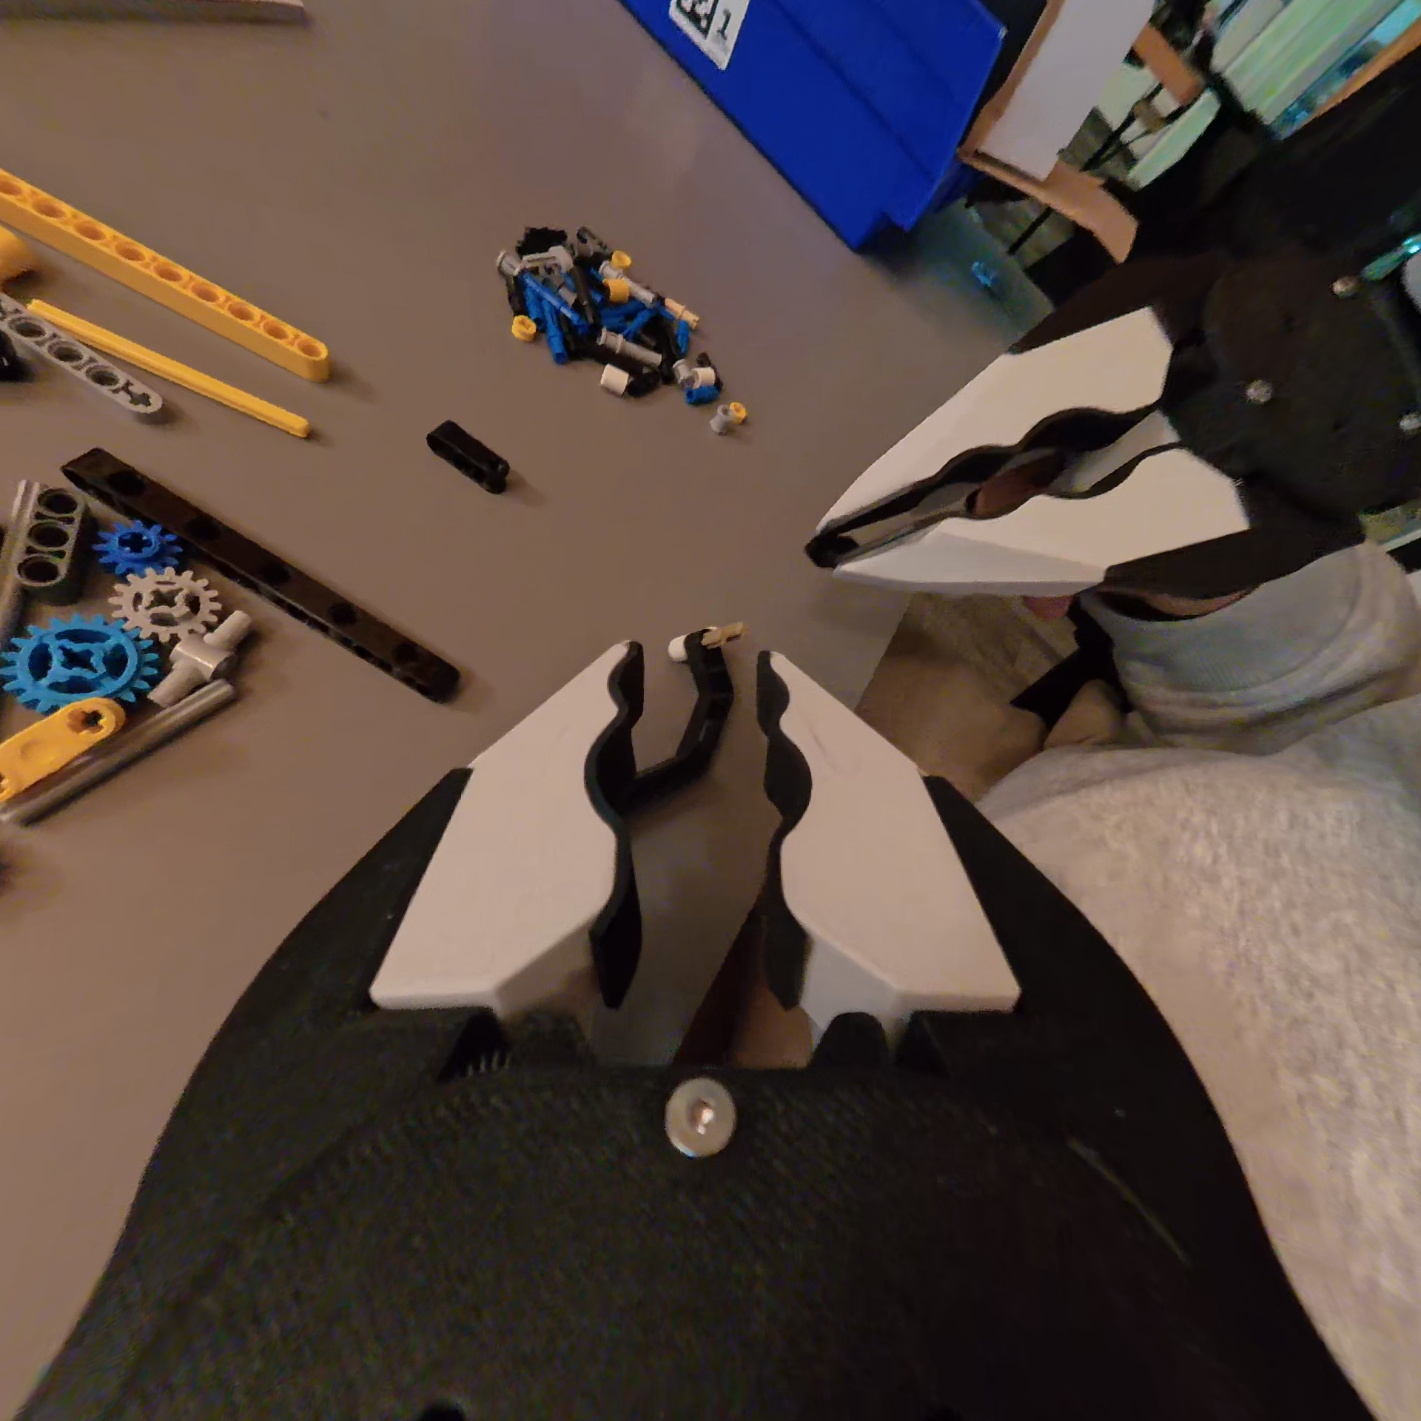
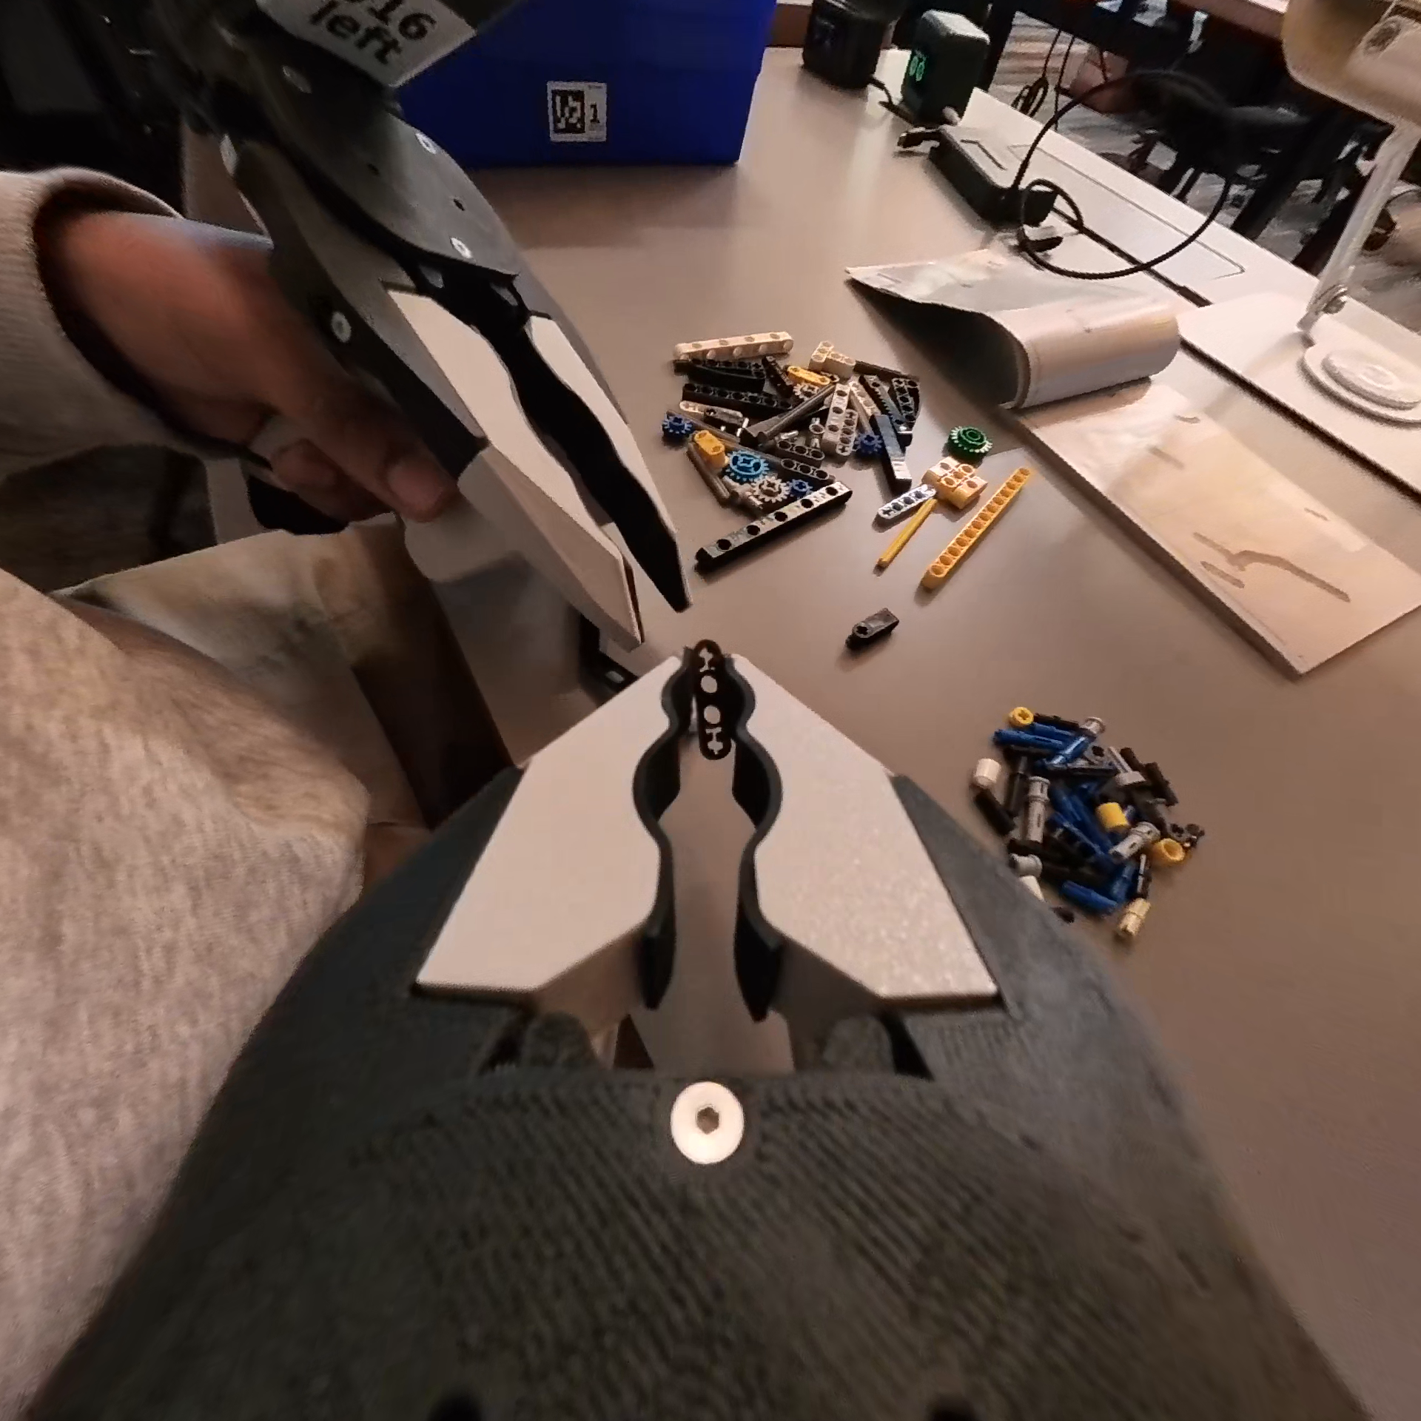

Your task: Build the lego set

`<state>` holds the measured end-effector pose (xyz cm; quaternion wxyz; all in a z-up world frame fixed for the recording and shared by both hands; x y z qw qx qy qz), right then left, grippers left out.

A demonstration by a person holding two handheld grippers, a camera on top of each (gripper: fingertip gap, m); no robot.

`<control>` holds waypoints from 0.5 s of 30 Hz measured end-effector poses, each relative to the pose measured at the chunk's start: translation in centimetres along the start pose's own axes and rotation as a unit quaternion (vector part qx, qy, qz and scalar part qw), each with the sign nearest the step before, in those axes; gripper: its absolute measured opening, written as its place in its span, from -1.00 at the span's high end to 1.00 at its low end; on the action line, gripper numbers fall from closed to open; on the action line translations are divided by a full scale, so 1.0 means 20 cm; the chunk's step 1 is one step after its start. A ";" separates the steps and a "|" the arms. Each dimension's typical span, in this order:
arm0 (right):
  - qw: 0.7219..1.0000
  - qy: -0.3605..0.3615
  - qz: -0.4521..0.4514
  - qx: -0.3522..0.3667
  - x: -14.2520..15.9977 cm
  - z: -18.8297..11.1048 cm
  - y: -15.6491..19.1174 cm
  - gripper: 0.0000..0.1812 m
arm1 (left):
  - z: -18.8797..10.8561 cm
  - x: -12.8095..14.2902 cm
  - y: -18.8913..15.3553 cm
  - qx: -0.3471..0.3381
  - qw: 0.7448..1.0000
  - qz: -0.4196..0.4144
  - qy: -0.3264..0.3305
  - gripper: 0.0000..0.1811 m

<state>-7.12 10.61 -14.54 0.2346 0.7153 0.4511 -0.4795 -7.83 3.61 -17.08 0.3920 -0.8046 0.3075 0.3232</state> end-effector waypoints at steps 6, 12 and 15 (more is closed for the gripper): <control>1.000 0.005 0.001 0.010 0.00 -0.01 0.00 0.95 | -0.01 0.01 0.05 -0.033 0.999 0.008 0.002 0.71; 1.000 0.009 0.014 0.005 0.00 0.00 0.03 0.95 | -0.05 0.01 0.10 -0.051 0.999 0.009 -0.009 0.73; 1.000 0.016 0.019 0.003 0.00 0.00 0.05 0.95 | -0.04 0.02 0.09 -0.044 0.999 0.008 -0.006 0.72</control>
Point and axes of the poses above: each gripper's, where its closed fingertips meet, z out along the fingers, x out of its underside, y = z × x across the jaws, the point moved 3 cm from there along -z, back along the fingers, and after that the axes turned 2 degrees about z, right-handed, at the moved point
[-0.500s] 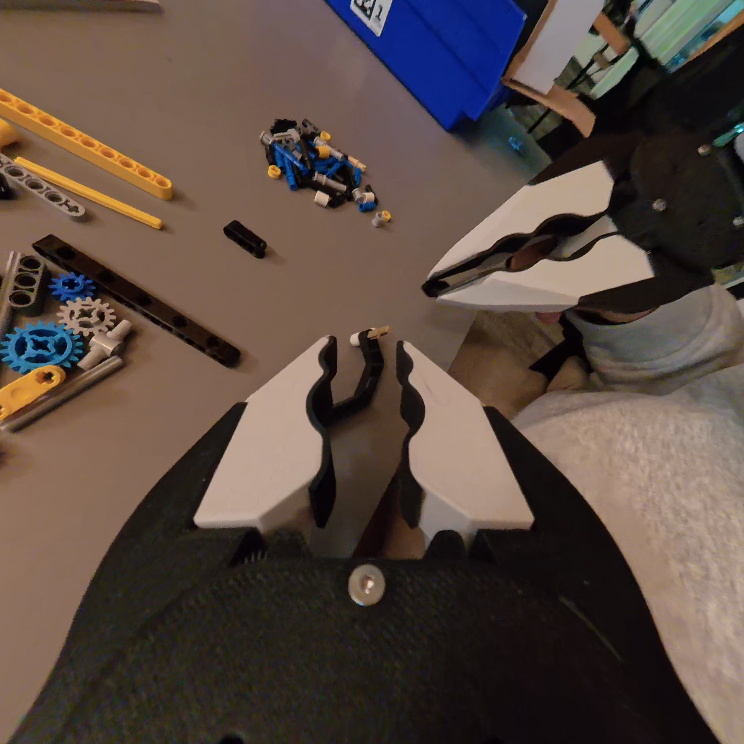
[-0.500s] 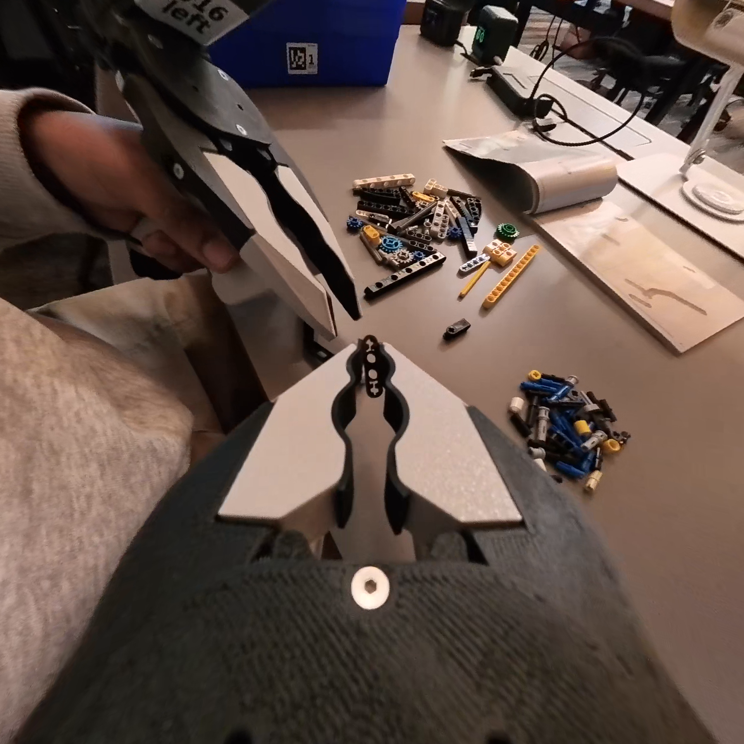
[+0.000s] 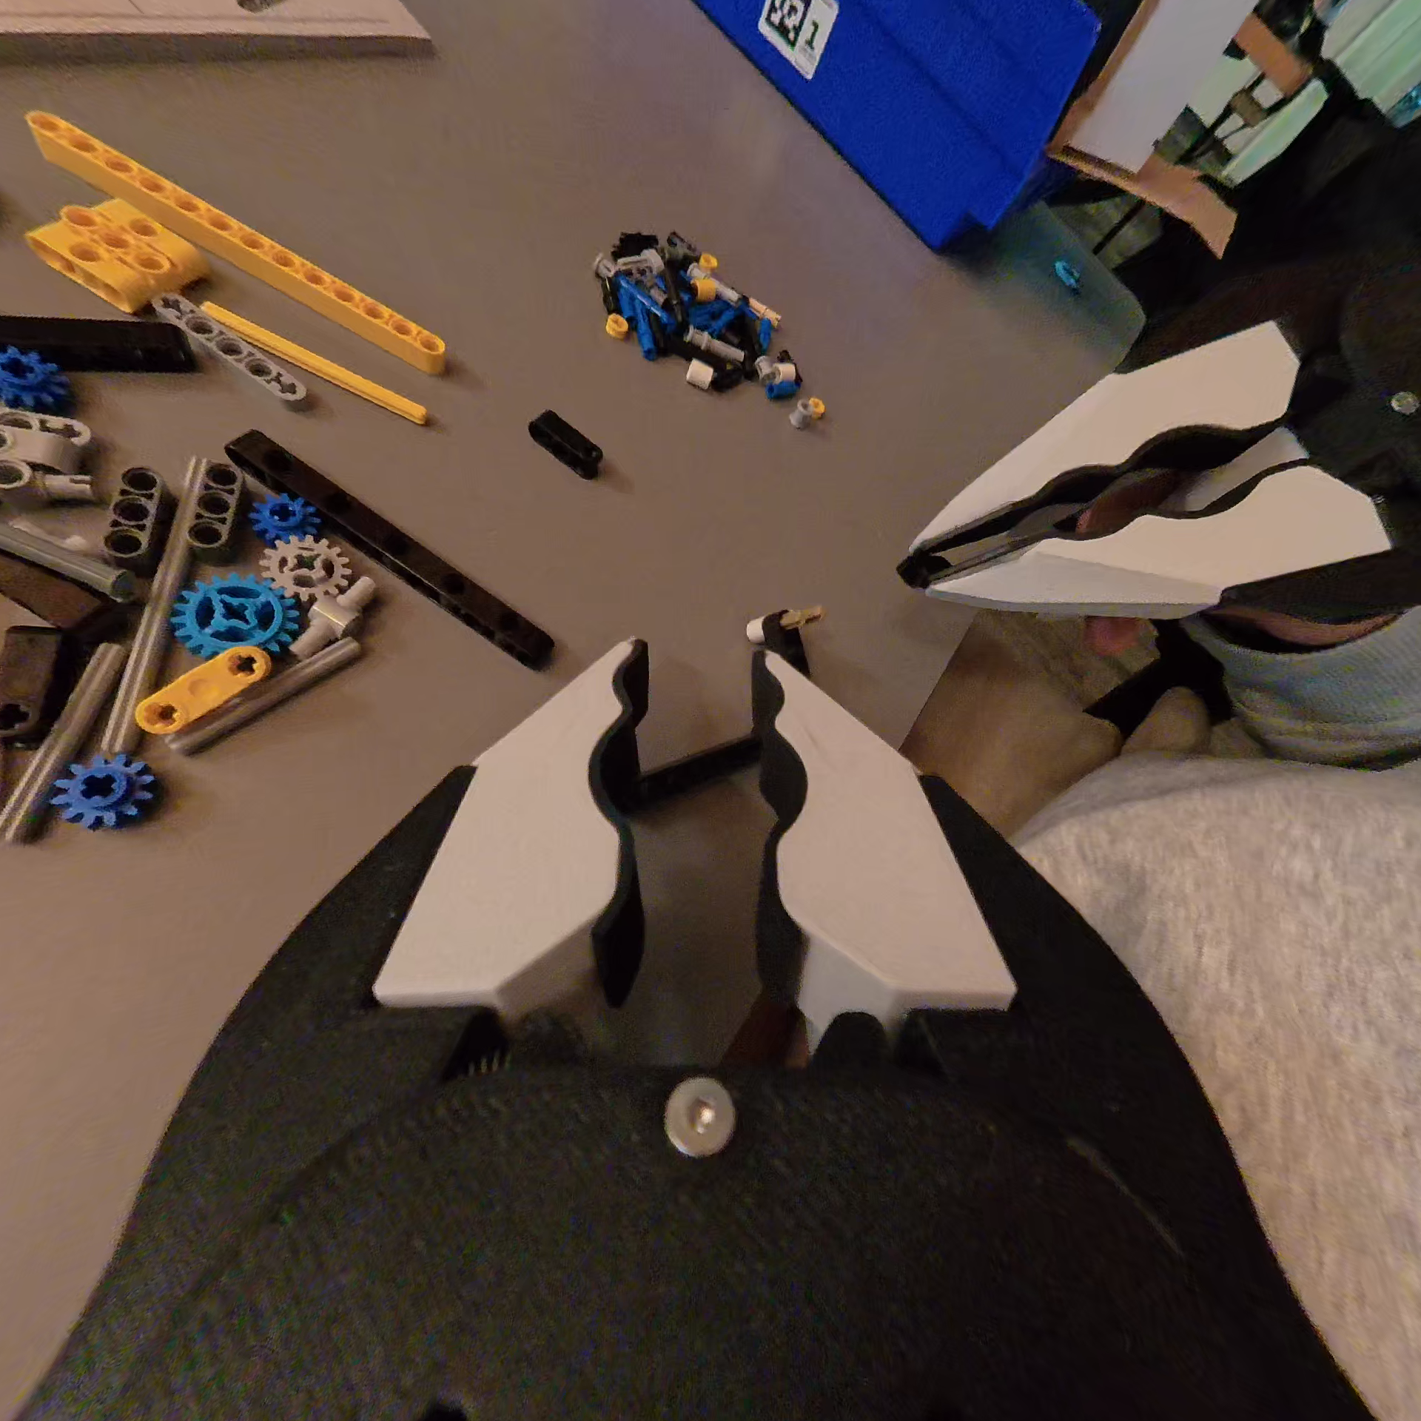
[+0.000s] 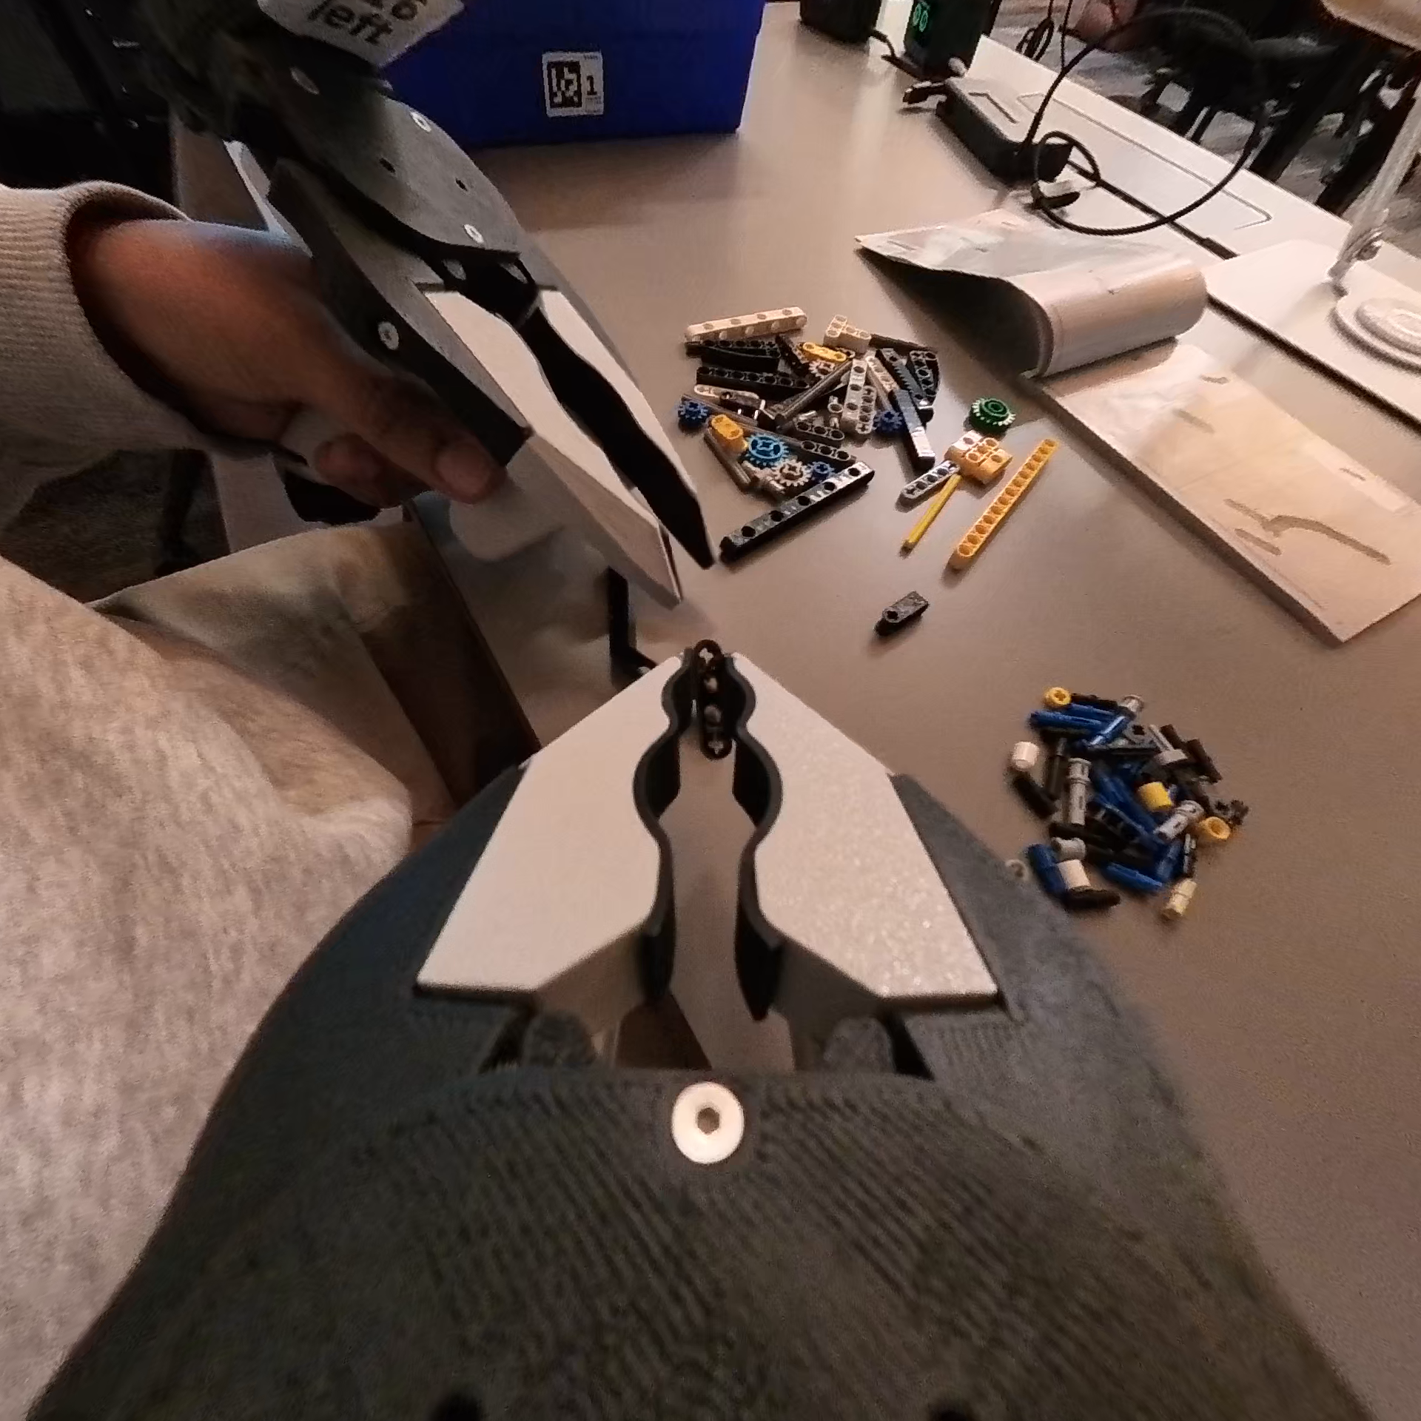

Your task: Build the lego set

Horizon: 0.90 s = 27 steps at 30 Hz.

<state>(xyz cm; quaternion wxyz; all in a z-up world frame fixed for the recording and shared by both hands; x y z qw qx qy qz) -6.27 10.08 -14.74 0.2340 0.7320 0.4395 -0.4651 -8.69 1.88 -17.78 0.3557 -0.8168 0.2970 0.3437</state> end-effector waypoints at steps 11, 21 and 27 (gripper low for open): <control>0.998 0.046 0.002 0.041 0.08 0.01 -0.01 0.95 | 0.05 0.05 -0.06 0.024 0.999 0.012 0.027 0.73; 0.993 0.068 -0.065 0.068 0.06 0.06 0.01 0.95 | 0.08 0.01 -0.13 0.095 0.993 -0.072 0.005 0.80; 0.993 0.068 -0.074 0.069 0.07 0.08 0.01 0.95 | 0.06 -0.02 -0.12 0.116 0.988 -0.106 -0.012 0.84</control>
Point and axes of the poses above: each gripper's, where its closed fingertips meet, z out along the fingers, x out of its underside, y = z × x across the jaws, the point moved 3 cm from there along -z, back along the fingers, and after that the axes turned 2 degrees about z, right-handed, at the moved point
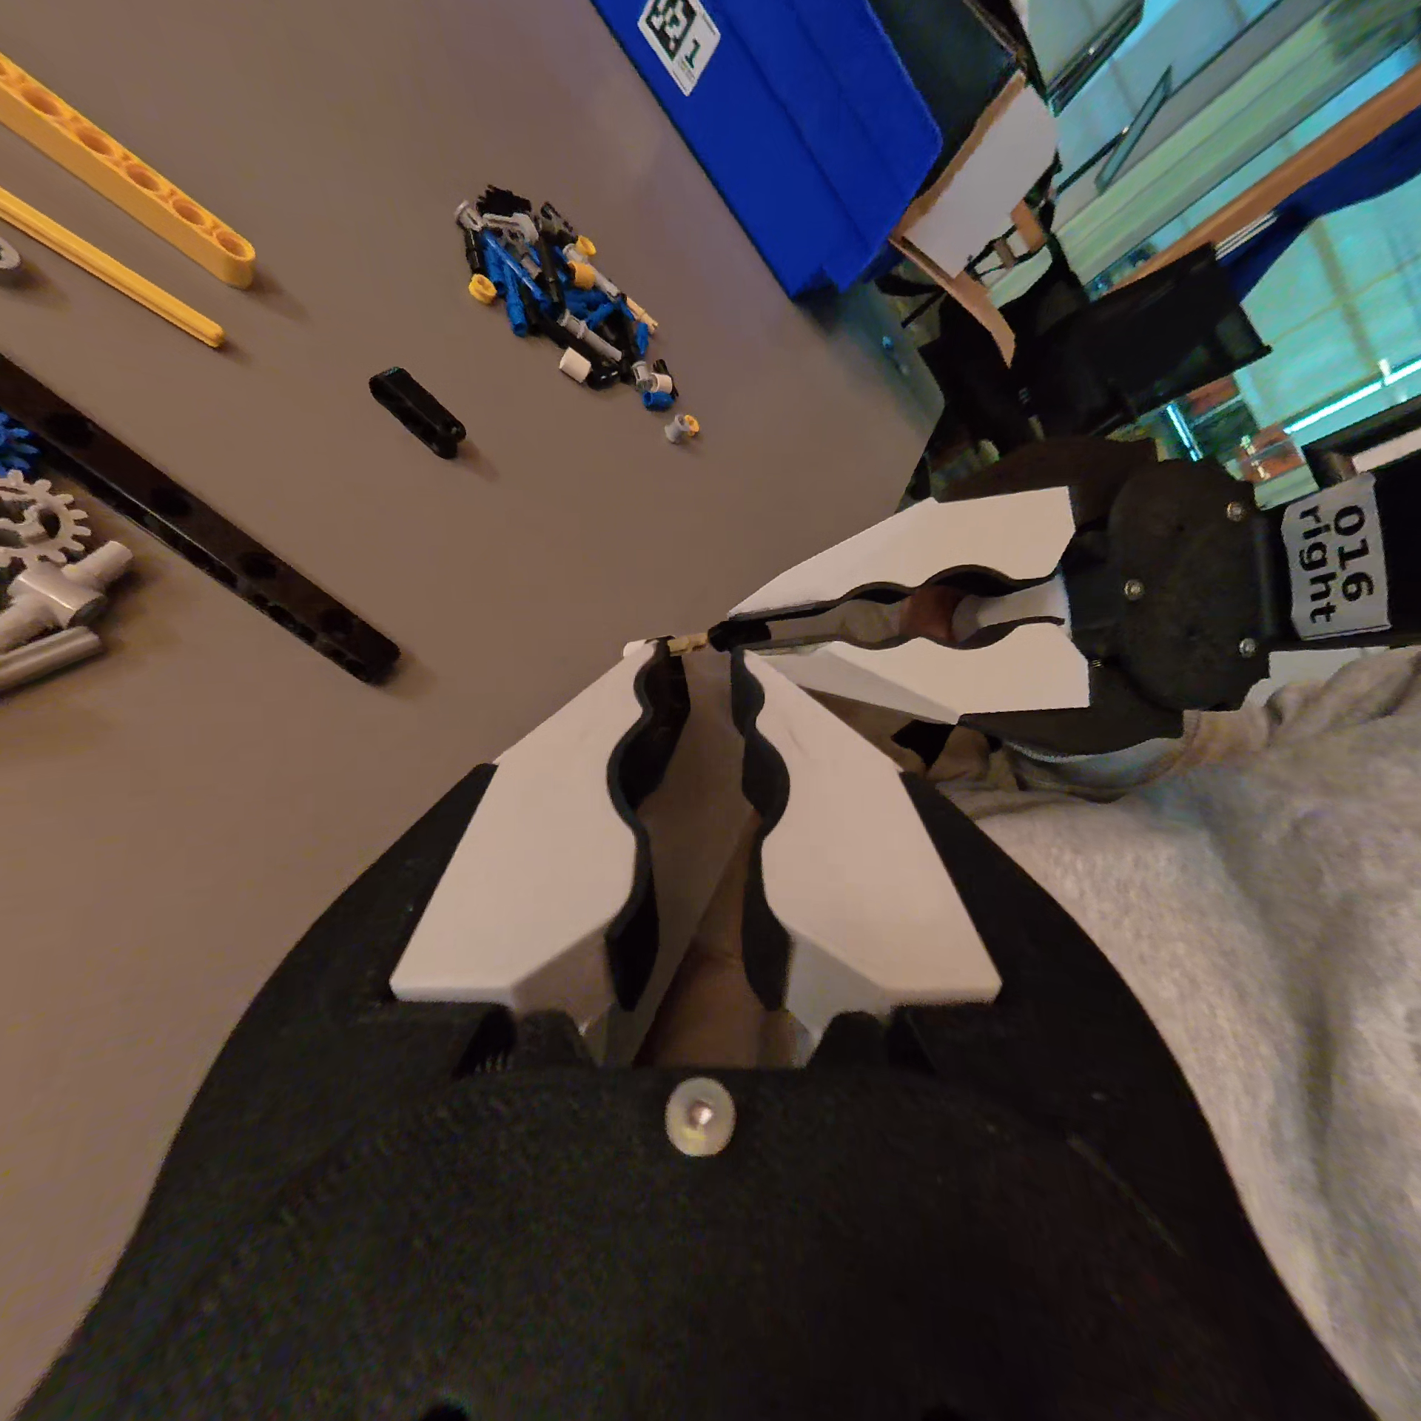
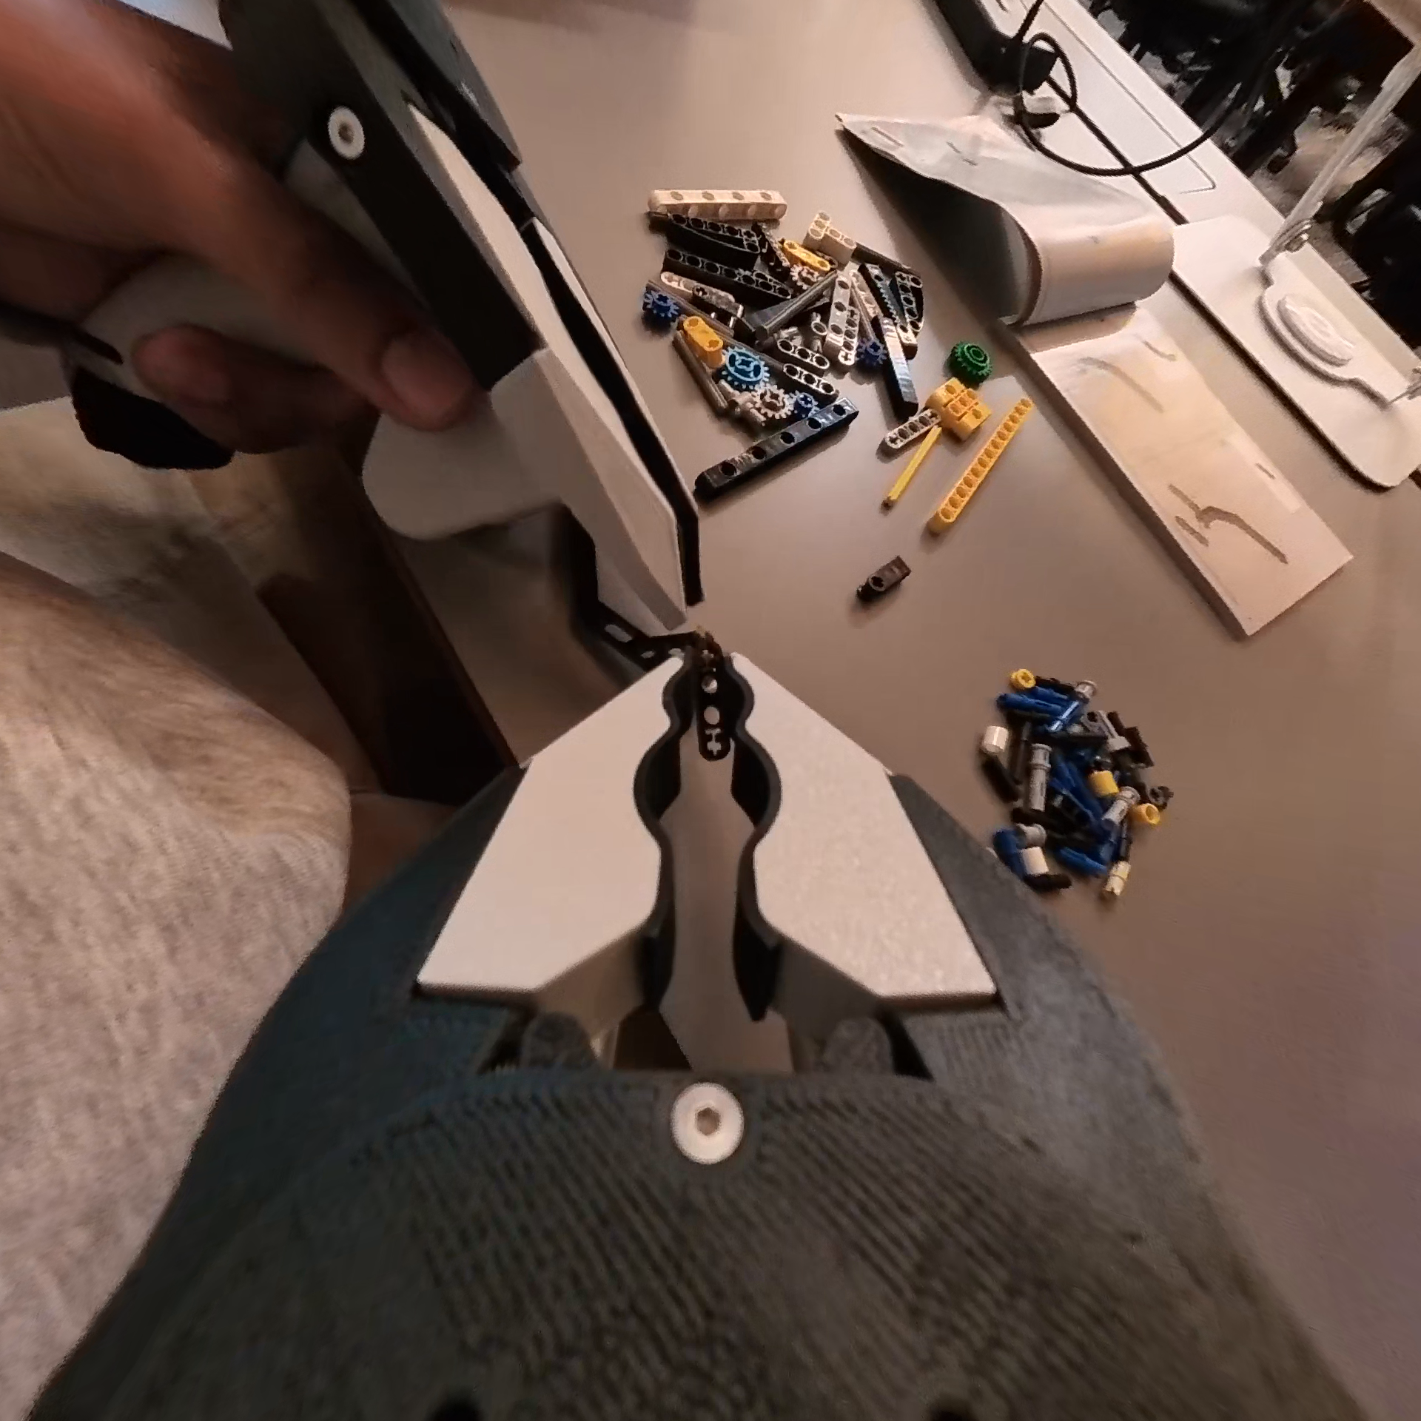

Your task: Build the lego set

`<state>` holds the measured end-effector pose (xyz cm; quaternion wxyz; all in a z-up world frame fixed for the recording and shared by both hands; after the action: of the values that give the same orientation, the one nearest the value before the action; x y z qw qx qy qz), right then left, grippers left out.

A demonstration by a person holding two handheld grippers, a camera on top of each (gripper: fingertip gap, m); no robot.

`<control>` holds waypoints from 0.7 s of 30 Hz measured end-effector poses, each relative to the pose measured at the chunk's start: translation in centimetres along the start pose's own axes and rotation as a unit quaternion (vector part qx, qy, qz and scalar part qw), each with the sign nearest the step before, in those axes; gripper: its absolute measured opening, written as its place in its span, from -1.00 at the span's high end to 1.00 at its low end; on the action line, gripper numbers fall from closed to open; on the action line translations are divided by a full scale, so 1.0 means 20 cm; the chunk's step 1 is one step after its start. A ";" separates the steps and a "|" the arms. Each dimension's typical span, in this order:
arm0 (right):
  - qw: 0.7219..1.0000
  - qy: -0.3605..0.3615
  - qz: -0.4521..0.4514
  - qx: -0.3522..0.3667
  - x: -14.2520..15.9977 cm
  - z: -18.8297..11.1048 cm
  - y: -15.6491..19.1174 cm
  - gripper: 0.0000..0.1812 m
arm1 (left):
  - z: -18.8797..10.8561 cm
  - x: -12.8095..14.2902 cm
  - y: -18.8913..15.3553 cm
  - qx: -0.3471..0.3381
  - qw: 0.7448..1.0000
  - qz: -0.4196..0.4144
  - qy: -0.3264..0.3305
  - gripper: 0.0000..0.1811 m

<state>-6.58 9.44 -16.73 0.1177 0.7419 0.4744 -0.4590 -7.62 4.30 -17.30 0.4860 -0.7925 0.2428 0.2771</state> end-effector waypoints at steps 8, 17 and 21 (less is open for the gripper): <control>1.000 0.011 -0.020 0.004 0.01 0.01 0.00 1.00 | 0.02 -0.01 0.01 -0.013 1.000 0.012 0.008 0.83; 0.998 0.032 -0.045 0.006 0.06 0.00 0.00 1.00 | 0.02 -0.03 0.02 -0.028 0.999 0.017 0.008 0.85; 0.999 0.038 -0.034 0.000 0.09 -0.03 -0.04 0.90 | 0.01 -0.03 0.04 -0.030 0.999 0.015 0.007 0.86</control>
<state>-6.67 11.20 -17.66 0.0841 0.7423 0.5033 -0.4343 -8.52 4.33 -17.51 0.4556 -0.8051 0.2500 0.2860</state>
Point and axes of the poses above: each gripper's, where its closed fingertips meet, z out along the fingers, x out of its underside, y = z × x across the jaws, the point moved 3 cm from there along -z, back along the fingers, and after that the axes turned 2 degrees about z, right-handed, at the moved point
